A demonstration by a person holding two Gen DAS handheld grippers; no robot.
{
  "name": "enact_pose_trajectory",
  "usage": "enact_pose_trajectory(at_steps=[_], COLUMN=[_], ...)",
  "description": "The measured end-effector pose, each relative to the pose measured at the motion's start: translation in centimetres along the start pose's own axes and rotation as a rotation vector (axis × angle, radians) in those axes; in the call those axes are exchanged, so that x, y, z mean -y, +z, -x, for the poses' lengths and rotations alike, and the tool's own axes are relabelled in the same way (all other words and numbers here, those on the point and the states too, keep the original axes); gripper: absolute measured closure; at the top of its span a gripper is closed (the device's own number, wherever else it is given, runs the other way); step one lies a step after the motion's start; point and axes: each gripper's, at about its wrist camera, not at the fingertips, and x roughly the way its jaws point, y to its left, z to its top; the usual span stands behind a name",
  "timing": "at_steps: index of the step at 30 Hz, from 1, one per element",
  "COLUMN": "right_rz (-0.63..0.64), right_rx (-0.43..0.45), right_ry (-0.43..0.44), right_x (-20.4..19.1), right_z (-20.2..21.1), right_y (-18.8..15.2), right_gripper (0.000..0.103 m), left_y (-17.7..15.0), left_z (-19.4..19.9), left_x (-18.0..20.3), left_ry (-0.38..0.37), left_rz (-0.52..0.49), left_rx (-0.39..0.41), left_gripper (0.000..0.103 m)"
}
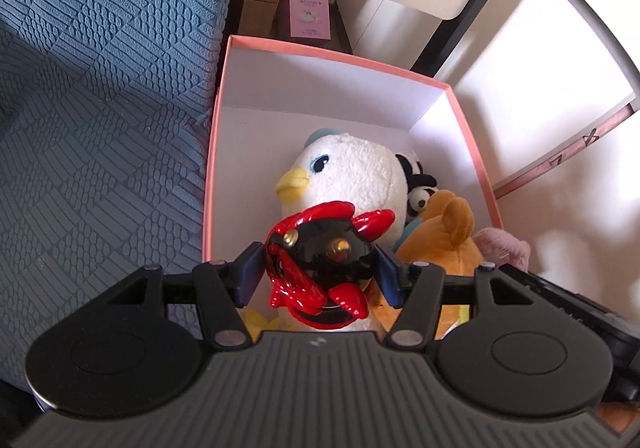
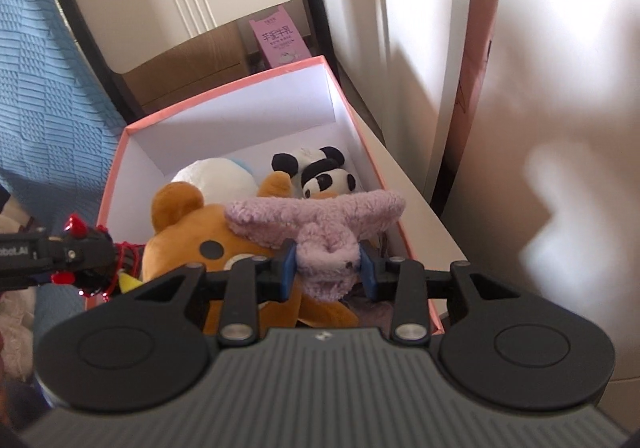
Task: Organize objects
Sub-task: 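Open both grippers to release the toys into the pink box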
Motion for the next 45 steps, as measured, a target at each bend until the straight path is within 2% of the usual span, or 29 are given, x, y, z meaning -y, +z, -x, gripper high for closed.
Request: enact_pose_trajectory(at_steps=[1,2,3,4,8,12,20,26,32,38,45], right_rz=[-0.001,-0.004,-0.009,-0.018,-0.038,-0.048,0.005,0.04,0.066,0.094,0.102], right_rx=[-0.003,-0.002,0.004,0.017,0.073,0.132,0.205,0.203,0.178,0.155,0.12], right_ry=[-0.006,-0.009,-0.008,-0.006,0.025,0.085,0.151,0.177,0.191,0.185,0.186], right_x=[0.0,0.0,0.0,0.0,-0.4,-1.0,-3.0,-3.8,-4.4,-5.2,-5.7], right_z=[0.0,0.1,0.3,0.6,3.1,6.5,12.7,15.7,17.9,19.5,20.0], right_y=[0.0,0.1,0.2,0.4,1.5,3.2,4.1,2.5,-0.1,-3.1,-6.1], right_gripper=[0.055,0.044,0.037,0.036,0.036,0.036,0.036,0.036,0.036,0.036,0.035], left_y=[0.0,0.0,0.0,0.1,0.7,1.8,2.5,1.5,-0.8,-4.2,-7.5], left_z=[0.1,0.2,0.4,0.6,3.3,6.9,13.9,18.4,21.6,22.5,23.0], left_x=[-0.1,-0.2,-0.4,-0.5,-0.3,0.5,1.8,2.3,2.0,2.1,2.0], left_ry=[0.0,0.002,0.005,0.009,0.034,0.044,-0.003,-0.032,-0.037,-0.051,-0.05], left_rz=[-0.006,-0.008,-0.008,-0.008,-0.031,-0.069,-0.106,-0.125,-0.139,-0.143,-0.103], left_rx=[0.0,-0.001,-0.003,-0.006,0.038,0.091,0.193,0.257,0.284,0.274,0.265], left_gripper=[0.037,0.035,0.032,0.031,0.025,0.025,0.025,0.025,0.025,0.025,0.025])
